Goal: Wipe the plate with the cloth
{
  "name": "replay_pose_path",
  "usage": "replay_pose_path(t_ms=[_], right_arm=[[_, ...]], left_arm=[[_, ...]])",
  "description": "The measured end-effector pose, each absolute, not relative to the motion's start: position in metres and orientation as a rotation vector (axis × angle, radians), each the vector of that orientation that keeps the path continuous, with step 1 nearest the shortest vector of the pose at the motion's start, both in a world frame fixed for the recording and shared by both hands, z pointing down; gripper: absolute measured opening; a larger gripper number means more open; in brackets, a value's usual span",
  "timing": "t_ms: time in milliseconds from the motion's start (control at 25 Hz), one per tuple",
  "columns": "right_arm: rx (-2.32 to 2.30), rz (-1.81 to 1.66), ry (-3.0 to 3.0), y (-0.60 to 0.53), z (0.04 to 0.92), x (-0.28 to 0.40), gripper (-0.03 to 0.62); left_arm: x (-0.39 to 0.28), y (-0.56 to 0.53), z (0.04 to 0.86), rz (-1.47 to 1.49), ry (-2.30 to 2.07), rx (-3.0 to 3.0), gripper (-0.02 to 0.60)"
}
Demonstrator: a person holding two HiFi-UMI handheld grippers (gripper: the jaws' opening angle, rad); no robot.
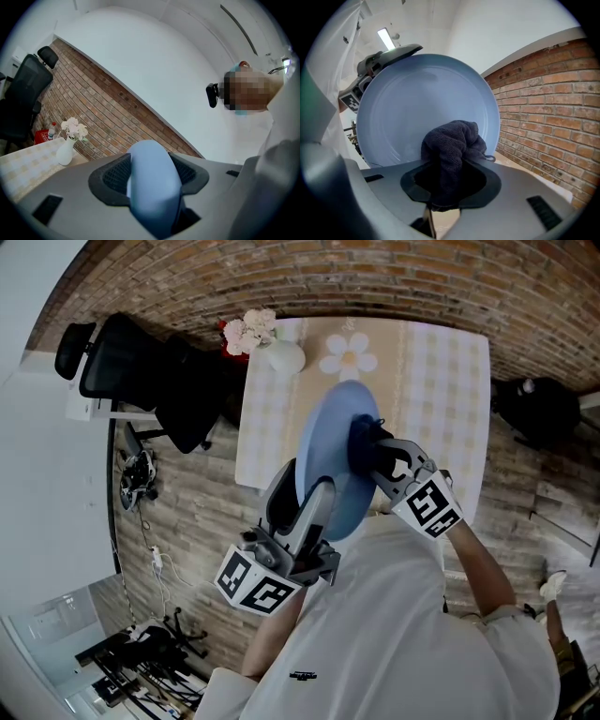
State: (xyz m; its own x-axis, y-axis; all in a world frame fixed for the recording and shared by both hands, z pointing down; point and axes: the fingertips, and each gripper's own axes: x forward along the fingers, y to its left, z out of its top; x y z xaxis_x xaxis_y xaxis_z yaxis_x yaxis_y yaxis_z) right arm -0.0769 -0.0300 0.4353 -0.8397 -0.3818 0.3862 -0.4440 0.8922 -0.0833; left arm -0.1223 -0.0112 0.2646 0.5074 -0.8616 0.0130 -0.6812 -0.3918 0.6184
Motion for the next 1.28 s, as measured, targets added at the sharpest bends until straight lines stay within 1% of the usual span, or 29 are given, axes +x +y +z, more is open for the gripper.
replay_pose_path(t_ms=[560, 1120, 1280], right_arm=[[0.787, 0.162, -2.695, -0.073, 0.413, -0.069, 0.126], [0.929, 0.087, -2.783, -0.083, 0.370, -0.056, 0.126], [0.914, -0.066, -2.840, -0.080, 0.350, -0.057, 0.126]], left_arm=[[-0.117, -0.016, 0.269, -0.401, -1.229, 2.181, 0.250], [-0.094, -0.014, 0.286, -0.278, -1.132, 2.202, 0.249], [-0.087, -0.013, 0.289, -0.242, -1.112, 2.221, 0.250]])
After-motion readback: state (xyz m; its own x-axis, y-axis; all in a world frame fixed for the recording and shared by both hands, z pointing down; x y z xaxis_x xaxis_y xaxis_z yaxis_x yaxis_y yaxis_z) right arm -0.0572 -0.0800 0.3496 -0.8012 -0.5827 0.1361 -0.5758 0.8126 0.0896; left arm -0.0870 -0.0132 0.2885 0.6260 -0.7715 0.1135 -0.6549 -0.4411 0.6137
